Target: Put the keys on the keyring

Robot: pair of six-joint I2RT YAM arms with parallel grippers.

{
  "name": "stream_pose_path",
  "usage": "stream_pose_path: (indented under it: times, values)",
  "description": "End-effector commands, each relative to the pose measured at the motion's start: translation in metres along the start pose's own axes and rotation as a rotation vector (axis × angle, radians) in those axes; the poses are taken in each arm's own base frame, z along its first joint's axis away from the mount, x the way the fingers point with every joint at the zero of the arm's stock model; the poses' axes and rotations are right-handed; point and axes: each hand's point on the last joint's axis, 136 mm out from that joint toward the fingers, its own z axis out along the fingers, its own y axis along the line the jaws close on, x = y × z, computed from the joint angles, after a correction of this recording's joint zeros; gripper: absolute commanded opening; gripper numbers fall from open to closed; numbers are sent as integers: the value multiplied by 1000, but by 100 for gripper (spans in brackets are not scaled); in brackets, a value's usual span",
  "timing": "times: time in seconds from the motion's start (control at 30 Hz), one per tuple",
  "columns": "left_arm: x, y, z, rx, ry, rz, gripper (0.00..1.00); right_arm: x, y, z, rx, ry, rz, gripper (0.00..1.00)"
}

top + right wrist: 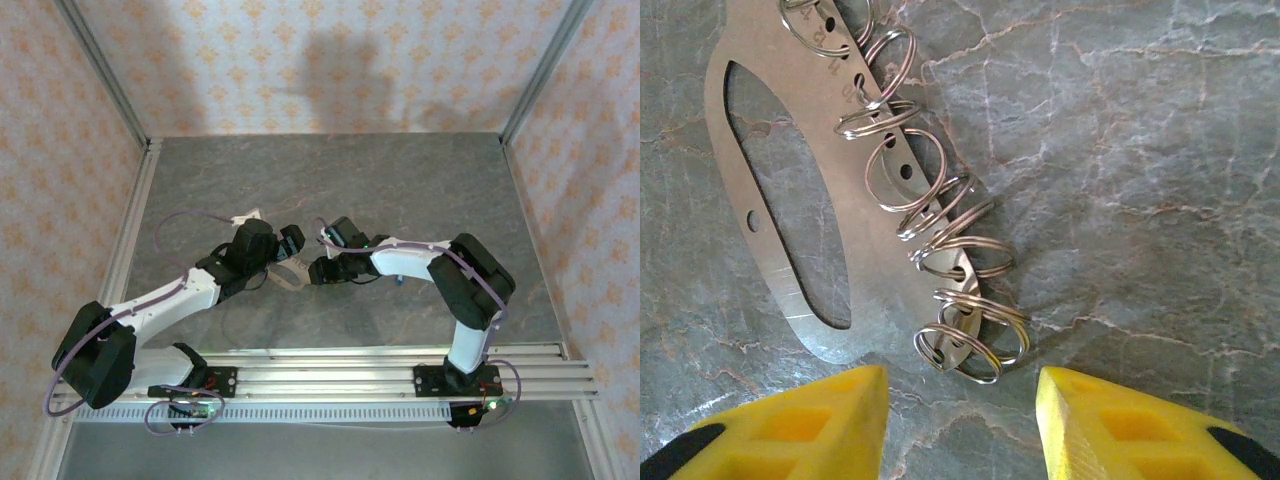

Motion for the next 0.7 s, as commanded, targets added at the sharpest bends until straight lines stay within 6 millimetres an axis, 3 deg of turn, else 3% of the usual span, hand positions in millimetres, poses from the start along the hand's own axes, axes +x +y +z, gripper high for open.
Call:
stream_pose_path:
  times: [0.0,0.3,0.67]
  values:
    - [-1,0,-1,3,-22,-3,98,-6,-1,4,22,-7,8,44]
    - [-1,0,1,3,-20,-4,98,-13,17,5,-57,6,-10,42]
    - [-1,0,2,5,-20,-4,97,-9,28,-1,-114,19,-26,37]
